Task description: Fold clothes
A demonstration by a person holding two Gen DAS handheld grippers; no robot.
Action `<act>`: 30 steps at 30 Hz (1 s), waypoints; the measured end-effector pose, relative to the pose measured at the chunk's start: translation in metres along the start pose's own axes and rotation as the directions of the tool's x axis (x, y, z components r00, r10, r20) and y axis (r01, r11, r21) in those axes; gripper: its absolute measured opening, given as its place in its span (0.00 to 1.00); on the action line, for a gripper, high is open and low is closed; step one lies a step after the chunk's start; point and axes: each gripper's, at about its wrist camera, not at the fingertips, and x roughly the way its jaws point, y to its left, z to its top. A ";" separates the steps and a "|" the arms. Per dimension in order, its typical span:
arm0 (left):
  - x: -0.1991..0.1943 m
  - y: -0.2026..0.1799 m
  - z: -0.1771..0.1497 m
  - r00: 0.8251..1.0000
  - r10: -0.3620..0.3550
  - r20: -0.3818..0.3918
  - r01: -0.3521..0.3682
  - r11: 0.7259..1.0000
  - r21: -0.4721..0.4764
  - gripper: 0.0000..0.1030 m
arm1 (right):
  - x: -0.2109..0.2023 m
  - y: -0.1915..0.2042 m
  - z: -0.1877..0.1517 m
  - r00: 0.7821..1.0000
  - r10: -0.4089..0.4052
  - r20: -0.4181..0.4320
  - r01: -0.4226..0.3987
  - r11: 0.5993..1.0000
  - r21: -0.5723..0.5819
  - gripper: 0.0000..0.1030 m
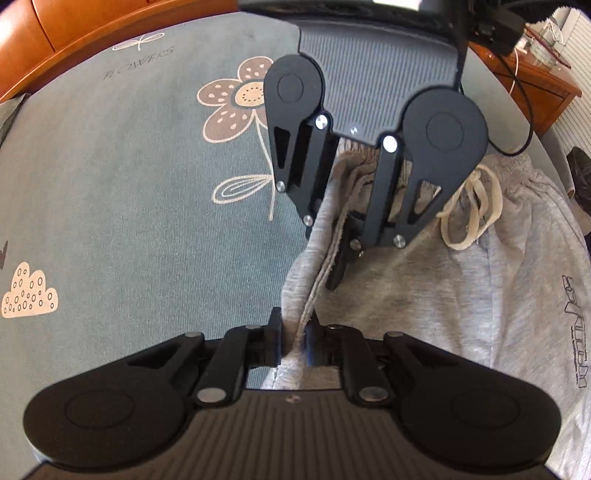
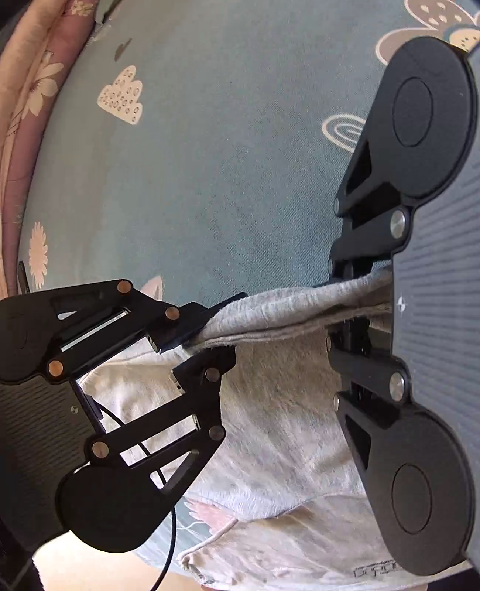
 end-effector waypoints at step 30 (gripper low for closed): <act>-0.006 0.015 -0.119 0.931 0.007 -0.366 -0.045 0.994 -0.096 0.00 | -0.033 0.036 0.003 0.997 -0.065 0.032 0.067 0.996 -0.061 0.09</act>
